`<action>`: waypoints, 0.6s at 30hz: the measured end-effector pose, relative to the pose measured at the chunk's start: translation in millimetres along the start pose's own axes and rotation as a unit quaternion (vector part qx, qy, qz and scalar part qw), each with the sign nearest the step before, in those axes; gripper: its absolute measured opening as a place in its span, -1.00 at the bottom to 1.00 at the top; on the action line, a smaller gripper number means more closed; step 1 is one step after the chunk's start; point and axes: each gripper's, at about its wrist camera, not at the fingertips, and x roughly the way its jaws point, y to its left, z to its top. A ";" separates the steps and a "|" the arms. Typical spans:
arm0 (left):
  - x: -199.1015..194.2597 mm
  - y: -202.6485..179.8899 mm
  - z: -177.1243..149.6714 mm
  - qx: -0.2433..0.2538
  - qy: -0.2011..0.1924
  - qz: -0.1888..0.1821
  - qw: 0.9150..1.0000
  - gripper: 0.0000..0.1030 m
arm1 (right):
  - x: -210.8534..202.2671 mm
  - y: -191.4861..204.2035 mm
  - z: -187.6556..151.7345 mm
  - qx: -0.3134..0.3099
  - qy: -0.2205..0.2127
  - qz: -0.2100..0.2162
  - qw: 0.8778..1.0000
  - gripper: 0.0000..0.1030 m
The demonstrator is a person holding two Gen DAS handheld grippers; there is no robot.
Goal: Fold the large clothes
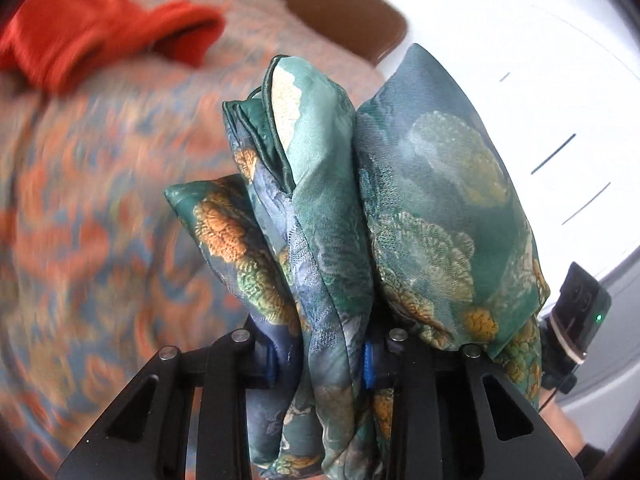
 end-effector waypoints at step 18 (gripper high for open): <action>176.4 64.2 91.0 -0.067 0.058 0.107 0.990 0.32 | 154.3 -158.4 81.8 0.147 0.062 0.002 0.987 0.57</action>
